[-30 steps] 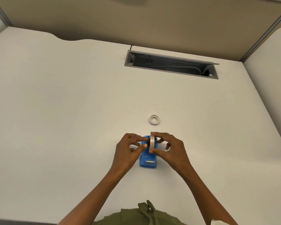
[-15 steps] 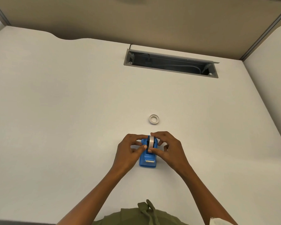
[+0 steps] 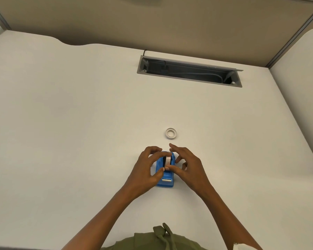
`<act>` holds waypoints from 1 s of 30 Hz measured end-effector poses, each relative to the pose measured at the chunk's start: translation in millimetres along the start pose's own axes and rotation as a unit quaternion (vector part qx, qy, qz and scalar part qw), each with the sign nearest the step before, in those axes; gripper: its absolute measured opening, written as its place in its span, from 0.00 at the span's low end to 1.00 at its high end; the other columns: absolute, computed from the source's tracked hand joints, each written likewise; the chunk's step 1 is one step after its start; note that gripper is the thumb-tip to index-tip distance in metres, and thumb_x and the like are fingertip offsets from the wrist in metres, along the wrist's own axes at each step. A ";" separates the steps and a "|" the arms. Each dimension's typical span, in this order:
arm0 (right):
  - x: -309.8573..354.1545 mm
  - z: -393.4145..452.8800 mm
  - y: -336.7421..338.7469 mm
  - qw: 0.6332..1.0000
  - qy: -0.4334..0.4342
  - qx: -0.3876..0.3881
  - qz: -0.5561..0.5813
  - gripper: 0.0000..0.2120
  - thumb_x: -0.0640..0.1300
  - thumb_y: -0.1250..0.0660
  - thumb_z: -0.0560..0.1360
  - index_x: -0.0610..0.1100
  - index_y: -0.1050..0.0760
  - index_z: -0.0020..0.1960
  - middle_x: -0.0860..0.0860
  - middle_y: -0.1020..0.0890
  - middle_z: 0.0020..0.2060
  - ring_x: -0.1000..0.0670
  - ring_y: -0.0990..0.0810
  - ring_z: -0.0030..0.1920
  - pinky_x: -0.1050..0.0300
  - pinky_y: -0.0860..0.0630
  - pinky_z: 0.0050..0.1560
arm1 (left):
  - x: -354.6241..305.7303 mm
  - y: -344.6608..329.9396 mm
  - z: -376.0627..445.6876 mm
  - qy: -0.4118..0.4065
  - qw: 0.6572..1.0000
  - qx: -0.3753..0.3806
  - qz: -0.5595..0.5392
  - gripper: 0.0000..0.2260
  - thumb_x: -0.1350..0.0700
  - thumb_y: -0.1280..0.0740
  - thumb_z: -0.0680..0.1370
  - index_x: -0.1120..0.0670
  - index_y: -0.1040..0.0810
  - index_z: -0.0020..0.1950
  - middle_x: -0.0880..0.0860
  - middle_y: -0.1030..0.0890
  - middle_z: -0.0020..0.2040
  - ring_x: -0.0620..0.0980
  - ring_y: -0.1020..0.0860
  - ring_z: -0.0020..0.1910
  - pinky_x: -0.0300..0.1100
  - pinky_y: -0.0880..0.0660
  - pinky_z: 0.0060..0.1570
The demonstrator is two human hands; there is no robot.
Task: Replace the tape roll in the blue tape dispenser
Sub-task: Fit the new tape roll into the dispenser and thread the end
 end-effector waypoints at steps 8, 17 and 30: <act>12.1 -13.1 17.5 0.998 0.037 -0.050 0.017 0.16 0.41 0.27 0.69 0.48 0.22 0.56 0.52 0.21 0.56 0.56 0.22 0.49 0.70 0.27 0.39 | 6.1 -3.0 2.2 0.004 1.000 0.003 0.016 0.22 0.52 0.29 0.72 0.36 0.34 0.60 0.50 0.31 0.64 0.44 0.32 0.61 0.43 0.28 0.60; 18.7 -14.2 11.9 0.998 0.061 -0.024 -0.017 0.14 0.38 0.29 0.70 0.47 0.21 0.55 0.50 0.21 0.56 0.53 0.23 0.55 0.72 0.27 0.43 | 12.9 -4.9 5.7 0.009 1.000 0.006 0.017 0.22 0.52 0.29 0.72 0.45 0.30 0.65 0.50 0.30 0.64 0.47 0.31 0.62 0.44 0.28 0.61; 22.2 -3.1 12.9 0.998 0.044 -0.037 0.019 0.13 0.42 0.26 0.68 0.57 0.22 0.48 0.60 0.22 0.48 0.59 0.22 0.47 0.64 0.23 0.38 | 12.9 -5.2 6.4 0.000 1.000 0.007 0.011 0.22 0.51 0.30 0.73 0.46 0.30 0.66 0.50 0.30 0.63 0.44 0.30 0.59 0.39 0.29 0.58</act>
Point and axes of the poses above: each hand's wrist, its own z-axis towards the middle knuckle, its own y-axis out of the back of the hand, x = y × z, the point moved 8 cm from there along z, towards the middle knuckle
